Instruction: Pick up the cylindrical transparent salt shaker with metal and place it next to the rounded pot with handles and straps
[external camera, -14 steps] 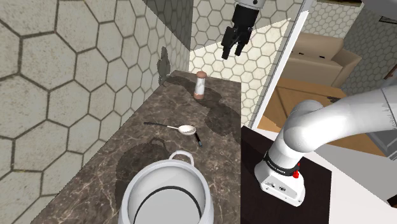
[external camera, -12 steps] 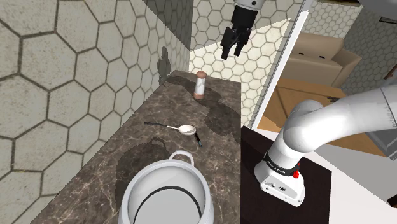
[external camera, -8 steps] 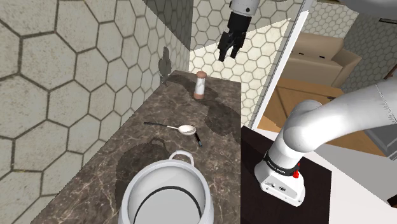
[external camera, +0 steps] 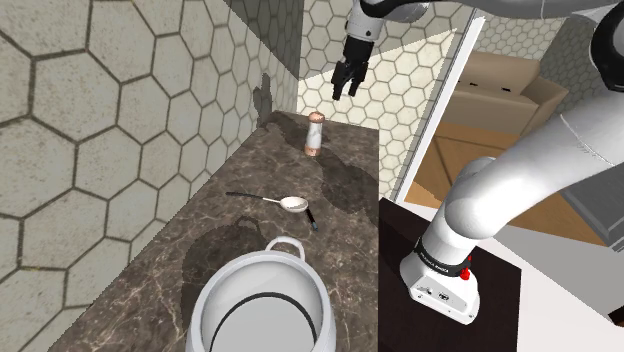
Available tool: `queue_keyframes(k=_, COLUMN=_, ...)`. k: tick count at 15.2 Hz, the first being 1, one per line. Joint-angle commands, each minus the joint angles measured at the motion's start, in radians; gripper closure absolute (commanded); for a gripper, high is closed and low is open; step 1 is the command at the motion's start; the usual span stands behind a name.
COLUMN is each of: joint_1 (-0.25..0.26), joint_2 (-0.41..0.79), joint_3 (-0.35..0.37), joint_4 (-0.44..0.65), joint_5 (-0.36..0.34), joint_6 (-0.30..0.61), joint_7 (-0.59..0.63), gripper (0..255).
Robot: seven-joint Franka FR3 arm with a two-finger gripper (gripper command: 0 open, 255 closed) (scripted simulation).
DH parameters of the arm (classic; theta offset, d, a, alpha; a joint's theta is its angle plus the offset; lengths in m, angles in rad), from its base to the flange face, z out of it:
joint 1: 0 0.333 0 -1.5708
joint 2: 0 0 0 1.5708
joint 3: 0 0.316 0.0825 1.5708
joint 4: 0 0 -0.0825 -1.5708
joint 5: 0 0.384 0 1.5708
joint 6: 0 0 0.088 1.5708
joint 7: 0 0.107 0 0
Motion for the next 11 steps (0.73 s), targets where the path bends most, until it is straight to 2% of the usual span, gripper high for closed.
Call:
queue_keyframes(k=1, joint_1=-0.001, joint_2=0.063, joint_3=-0.032, joint_4=0.028, joint_5=0.01, joint_6=0.025, joint_7=-0.048, gripper=0)
queue_keyframes(k=6, joint_1=-0.003, joint_2=0.249, joint_3=-0.101, joint_4=0.131, joint_5=0.061, joint_6=0.077, joint_7=-0.171, gripper=0)
queue_keyframes(k=11, joint_1=-0.021, joint_2=0.453, joint_3=-0.15, joint_4=0.27, joint_5=0.142, joint_6=0.096, joint_7=-0.296, gripper=0)
